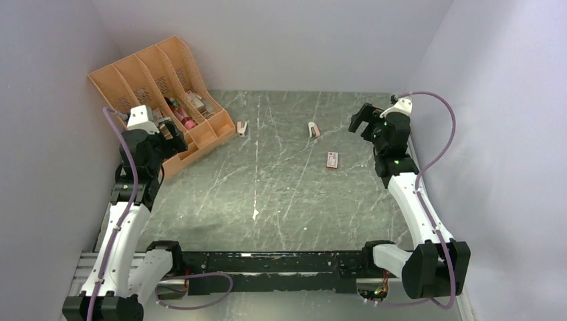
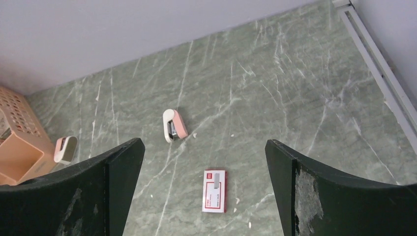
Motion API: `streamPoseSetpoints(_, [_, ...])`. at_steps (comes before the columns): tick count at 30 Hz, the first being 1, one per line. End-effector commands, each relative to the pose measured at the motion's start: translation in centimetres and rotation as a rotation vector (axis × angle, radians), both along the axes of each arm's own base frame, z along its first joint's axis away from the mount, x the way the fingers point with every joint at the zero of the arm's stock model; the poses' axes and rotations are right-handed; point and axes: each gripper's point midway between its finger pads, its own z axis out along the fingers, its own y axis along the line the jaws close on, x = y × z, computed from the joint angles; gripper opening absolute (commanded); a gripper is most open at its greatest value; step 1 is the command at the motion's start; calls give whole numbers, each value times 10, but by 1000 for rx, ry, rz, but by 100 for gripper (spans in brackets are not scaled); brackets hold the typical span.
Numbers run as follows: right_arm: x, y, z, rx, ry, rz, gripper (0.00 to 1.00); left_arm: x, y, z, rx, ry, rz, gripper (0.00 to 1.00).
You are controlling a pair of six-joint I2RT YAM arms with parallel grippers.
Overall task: Load the staples into the stapler
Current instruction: Open the stapler at the center of the board.
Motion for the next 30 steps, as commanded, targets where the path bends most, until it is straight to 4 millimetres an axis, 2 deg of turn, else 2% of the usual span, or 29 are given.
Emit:
streamPoseSetpoints(1, [9, 0, 20, 24, -69, 7, 100, 5, 0, 29, 7, -79, -25, 99])
streamPoseSetpoints(5, [13, 1, 19, 38, -55, 4, 100, 5, -1, 30, 12, -90, -53, 99])
streamPoseSetpoints(10, [13, 13, 22, 48, -68, 73, 100, 5, 0, 30, 19, -93, -57, 99])
streamPoseSetpoints(15, [22, 20, 11, 51, -7, 116, 100, 8, 1, 27, 7, -94, -73, 99])
streamPoseSetpoints(18, [27, 32, 3, 74, 26, 170, 100, 12, -1, 22, -8, -87, -100, 99])
streamPoseSetpoints(20, [29, 41, -11, 72, 66, 202, 100, 13, 0, 20, -11, -80, -102, 99])
streamPoseSetpoints(21, [33, 44, -6, 63, 64, 214, 100, 14, 1, 19, -11, -76, -100, 99])
streamPoseSetpoints(24, [39, 54, -21, 51, 125, 244, 100, 15, 3, 17, -13, -71, -95, 99])
streamPoseSetpoints(30, [47, 74, -39, -7, 212, 316, 100, 17, 1, 12, -27, -53, -109, 99])
